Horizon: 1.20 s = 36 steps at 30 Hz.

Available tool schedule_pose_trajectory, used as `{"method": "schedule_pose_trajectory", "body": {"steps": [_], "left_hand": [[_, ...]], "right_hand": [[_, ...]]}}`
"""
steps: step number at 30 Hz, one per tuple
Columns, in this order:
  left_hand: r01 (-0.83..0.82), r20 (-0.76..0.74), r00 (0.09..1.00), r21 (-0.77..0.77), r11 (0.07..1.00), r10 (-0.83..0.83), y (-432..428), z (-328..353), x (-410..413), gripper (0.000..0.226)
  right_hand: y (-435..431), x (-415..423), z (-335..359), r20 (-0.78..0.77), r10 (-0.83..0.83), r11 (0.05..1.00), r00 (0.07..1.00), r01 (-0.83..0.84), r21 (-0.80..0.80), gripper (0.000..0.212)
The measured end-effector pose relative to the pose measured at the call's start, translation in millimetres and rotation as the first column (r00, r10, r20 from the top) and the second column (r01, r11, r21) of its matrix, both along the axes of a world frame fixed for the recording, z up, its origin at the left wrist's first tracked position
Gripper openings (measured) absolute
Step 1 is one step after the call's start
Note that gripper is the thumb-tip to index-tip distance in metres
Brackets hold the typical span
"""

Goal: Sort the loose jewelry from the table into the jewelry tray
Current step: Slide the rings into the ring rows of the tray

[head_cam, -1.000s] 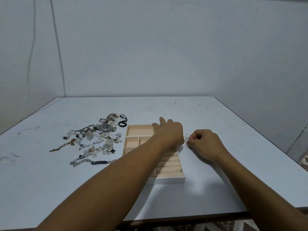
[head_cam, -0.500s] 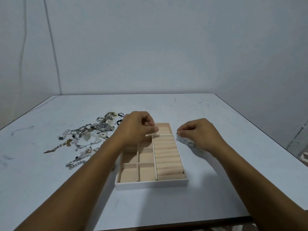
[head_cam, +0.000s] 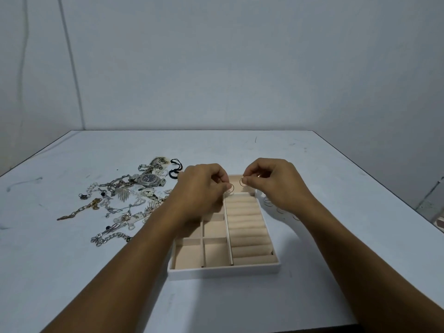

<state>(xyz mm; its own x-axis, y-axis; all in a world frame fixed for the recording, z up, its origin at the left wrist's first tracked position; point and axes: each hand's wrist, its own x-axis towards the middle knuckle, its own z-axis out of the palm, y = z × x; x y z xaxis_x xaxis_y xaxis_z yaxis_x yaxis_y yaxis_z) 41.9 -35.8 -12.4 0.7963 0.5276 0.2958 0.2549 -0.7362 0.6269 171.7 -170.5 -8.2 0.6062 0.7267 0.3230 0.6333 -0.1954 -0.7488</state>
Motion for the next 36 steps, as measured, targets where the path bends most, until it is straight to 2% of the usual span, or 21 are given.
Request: {"method": "schedule_pose_trajectory", "body": {"steps": [7, 14, 23, 27, 36], "left_hand": [[0.049, -0.052, 0.998, 0.049, 0.998, -0.046, 0, -5, 0, 0.013], [0.078, -0.059, 0.996, 0.085, 0.993, -0.073, 0, -7, -3, 0.011], [0.077, -0.073, 0.995, 0.119, 0.990, -0.069, -3, -8, -3, 0.001], [0.081, -0.077, 0.994, 0.126, 0.989, -0.072, -3, -8, -4, 0.004], [0.101, -0.104, 0.992, 0.279, 0.955, -0.075, -8, -8, -9, 0.020]], "right_hand": [[-3, -5, -14, 0.040, 0.045, 0.999, 0.998, -0.046, 0.008, 0.006], [-2, -10, -22, -0.007, 0.053, 0.999, 0.999, -0.053, 0.000, 0.010], [-4, -12, -24, 0.006, 0.026, 1.000, 1.000, -0.026, 0.005, 0.007], [-5, -10, -25, 0.027, 0.011, 1.000, 1.000, -0.011, -0.008, 0.007], [-7, -7, -25, 0.087, 0.001, 1.000, 0.996, 0.000, -0.022, 0.008]]}}
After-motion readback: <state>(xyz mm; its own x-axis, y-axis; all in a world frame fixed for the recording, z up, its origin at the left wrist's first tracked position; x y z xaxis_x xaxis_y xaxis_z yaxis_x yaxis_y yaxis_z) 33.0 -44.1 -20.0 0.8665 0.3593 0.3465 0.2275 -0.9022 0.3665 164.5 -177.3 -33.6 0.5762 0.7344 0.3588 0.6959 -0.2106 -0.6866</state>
